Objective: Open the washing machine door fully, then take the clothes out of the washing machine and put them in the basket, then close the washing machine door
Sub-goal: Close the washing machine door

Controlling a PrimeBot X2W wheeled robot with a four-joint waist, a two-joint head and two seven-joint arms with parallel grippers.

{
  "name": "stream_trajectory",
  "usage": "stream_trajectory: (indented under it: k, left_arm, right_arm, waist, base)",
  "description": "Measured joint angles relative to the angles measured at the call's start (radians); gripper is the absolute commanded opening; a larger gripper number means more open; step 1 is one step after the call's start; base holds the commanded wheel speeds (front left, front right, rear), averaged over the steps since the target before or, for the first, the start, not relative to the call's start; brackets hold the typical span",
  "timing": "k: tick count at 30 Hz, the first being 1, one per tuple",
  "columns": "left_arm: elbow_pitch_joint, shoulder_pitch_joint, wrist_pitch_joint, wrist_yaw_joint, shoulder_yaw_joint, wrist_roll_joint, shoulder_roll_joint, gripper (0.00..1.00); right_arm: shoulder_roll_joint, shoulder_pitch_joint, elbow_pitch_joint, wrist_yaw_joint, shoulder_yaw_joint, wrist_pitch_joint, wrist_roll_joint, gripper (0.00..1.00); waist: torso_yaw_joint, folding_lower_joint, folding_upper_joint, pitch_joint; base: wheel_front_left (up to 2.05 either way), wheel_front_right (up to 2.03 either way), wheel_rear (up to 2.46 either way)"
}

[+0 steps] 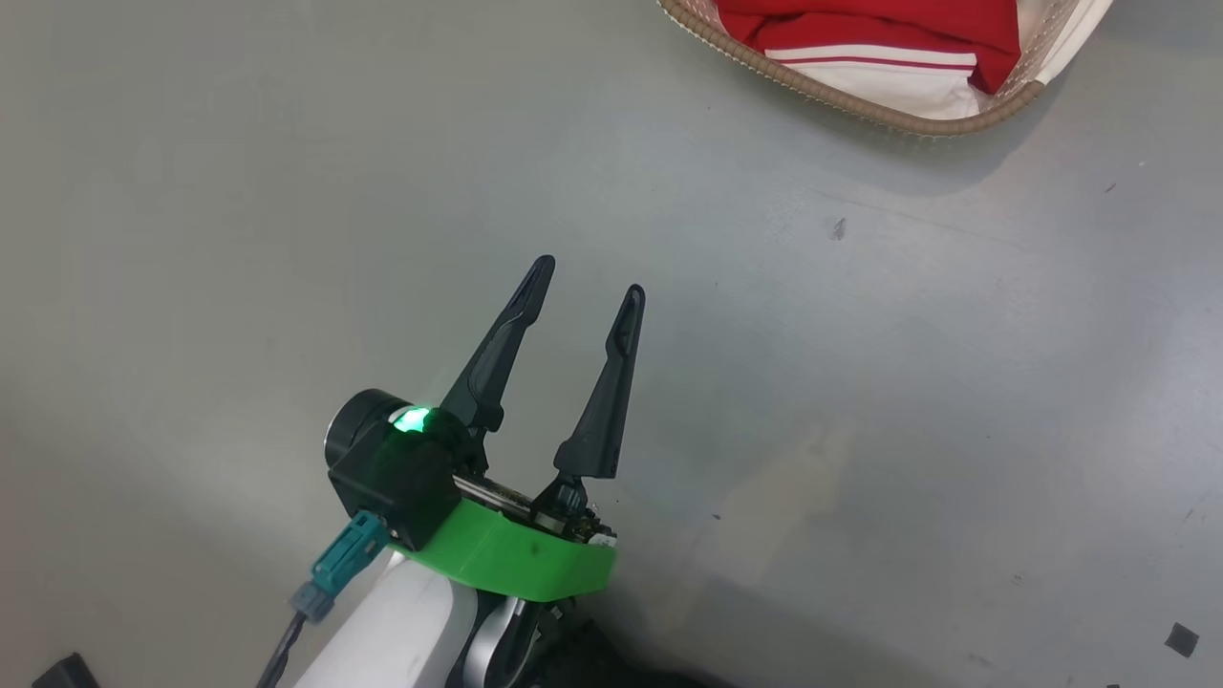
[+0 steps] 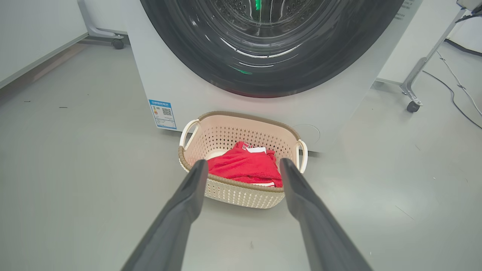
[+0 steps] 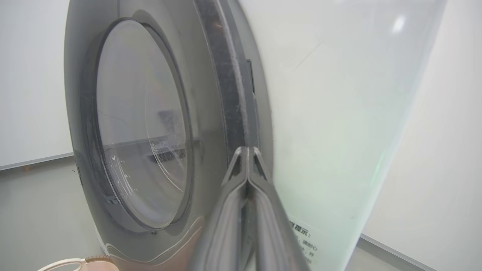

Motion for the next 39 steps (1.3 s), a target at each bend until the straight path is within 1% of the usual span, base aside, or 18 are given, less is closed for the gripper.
stream_trajectory:
  k: [9,13,19,24,27,34,37,39]
  left_arm:
    - [0.000,-0.017,0.000,0.003,0.000,0.001,-0.001,1.00]
    - [0.000,-0.017,0.000,0.003,-0.003,0.001,-0.001,1.00]
    - [-0.005,-0.017,0.000,0.007,-0.023,-0.002,-0.002,1.00]
    - [-0.005,-0.018,0.000,0.008,-0.023,-0.009,-0.003,1.00]
    - [-0.002,-0.018,0.000,0.009,-0.024,-0.009,-0.003,1.00]
    - [0.010,-0.021,0.000,0.011,0.002,-0.009,-0.004,1.00]
    - [0.030,-0.031,0.000,0.011,0.014,0.005,-0.005,1.00]
    - [0.040,-0.034,0.000,0.012,0.020,0.012,-0.005,1.00]
  right_arm:
    - [0.007,-0.025,0.025,0.002,0.024,0.000,-0.003,0.00]
    - [-0.004,-0.040,0.028,0.002,0.058,0.004,-0.035,0.00]
    - [-0.024,-0.079,0.026,0.012,0.082,0.017,-0.046,0.00]
    - [-0.022,-0.098,0.038,0.012,0.094,0.017,-0.046,0.00]
    - [-0.017,-0.112,0.067,0.011,0.099,0.016,-0.049,0.00]
    - [0.012,-0.092,0.126,0.011,0.113,-0.020,-0.050,0.00]
    - [0.059,-0.059,0.150,0.010,0.137,-0.053,-0.048,0.00]
    - [0.076,-0.031,0.165,0.011,0.150,-0.070,-0.045,0.00]
  waist:
    - [-0.002,0.0000,0.0001,0.000]
    - [-0.004,0.0000,0.0001,0.001]
    - [0.002,-0.0001,0.0000,0.014]
    - [0.010,-0.0001,0.0001,0.017]
    - [0.014,0.0000,0.0001,0.014]
    - [0.014,0.0000,0.0000,-0.016]
    - [0.005,0.0000,0.0000,-0.041]
    - [-0.002,0.0000,0.0000,-0.055]
  base:
    - [0.00,0.00,0.00]
    - [0.00,0.00,0.00]
    - [0.00,0.00,0.00]
    - [0.00,0.00,0.00]
    - [0.00,0.00,0.00]
    - [0.00,0.00,0.00]
    - [0.00,0.00,0.00]
    - [0.00,0.00,0.00]
